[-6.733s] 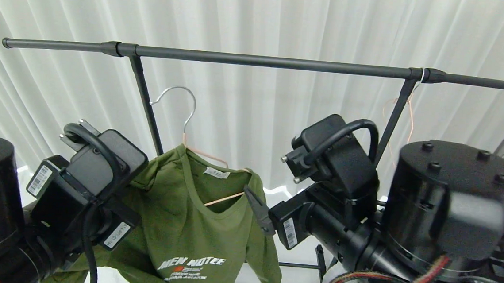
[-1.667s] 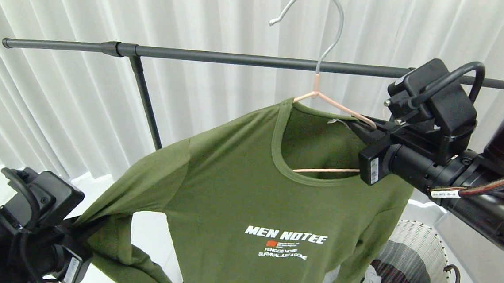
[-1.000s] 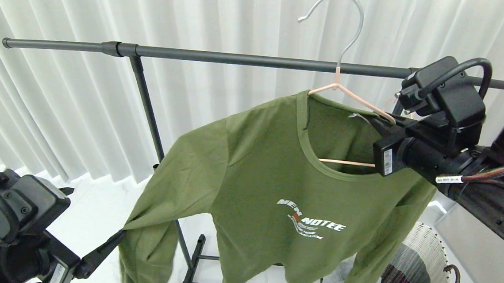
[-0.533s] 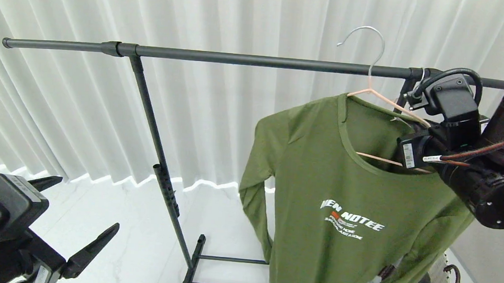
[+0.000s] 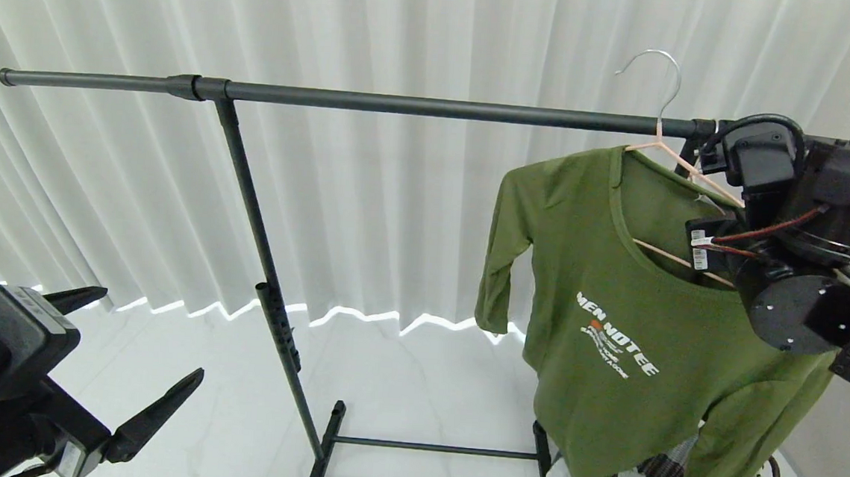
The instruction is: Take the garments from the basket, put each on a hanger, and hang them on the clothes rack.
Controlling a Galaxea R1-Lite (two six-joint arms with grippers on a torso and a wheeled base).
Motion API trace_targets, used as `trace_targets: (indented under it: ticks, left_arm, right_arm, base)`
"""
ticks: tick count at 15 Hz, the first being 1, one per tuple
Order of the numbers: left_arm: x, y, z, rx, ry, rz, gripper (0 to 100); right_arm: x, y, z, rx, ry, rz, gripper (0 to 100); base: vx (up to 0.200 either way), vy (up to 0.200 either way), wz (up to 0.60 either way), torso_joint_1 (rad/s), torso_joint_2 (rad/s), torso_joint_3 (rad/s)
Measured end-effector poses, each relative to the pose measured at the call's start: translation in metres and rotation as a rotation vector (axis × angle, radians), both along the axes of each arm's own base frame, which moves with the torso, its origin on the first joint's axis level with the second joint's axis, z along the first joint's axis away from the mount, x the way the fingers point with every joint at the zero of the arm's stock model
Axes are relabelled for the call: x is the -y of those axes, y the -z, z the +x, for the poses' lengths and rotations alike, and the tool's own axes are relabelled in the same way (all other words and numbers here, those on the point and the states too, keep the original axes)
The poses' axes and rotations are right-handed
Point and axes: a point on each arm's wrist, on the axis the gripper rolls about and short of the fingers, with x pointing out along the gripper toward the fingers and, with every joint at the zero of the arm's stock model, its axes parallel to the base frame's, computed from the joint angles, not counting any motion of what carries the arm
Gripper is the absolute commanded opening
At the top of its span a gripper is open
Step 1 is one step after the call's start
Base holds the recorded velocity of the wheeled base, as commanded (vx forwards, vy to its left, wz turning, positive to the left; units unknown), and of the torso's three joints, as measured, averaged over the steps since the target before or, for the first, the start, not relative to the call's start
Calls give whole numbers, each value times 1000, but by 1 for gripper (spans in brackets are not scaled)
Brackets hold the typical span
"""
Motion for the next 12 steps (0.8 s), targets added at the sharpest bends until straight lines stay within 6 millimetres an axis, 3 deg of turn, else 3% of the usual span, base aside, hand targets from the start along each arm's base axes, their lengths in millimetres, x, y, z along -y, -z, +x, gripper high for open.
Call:
trace_targets:
  ticks: [4, 12]
  left_arm:
    - [2, 2, 1, -12, 8, 5, 100]
    - [8, 4, 1, -28, 63, 10, 100]
  right_arm:
    - [-1, 7, 7, -13, 19, 8, 0]
    - [3, 31, 29, -57, 96, 14, 0]
  base:
    - [200, 0, 0, 7, 2, 2]
    - [0, 0, 0, 0, 0, 0]
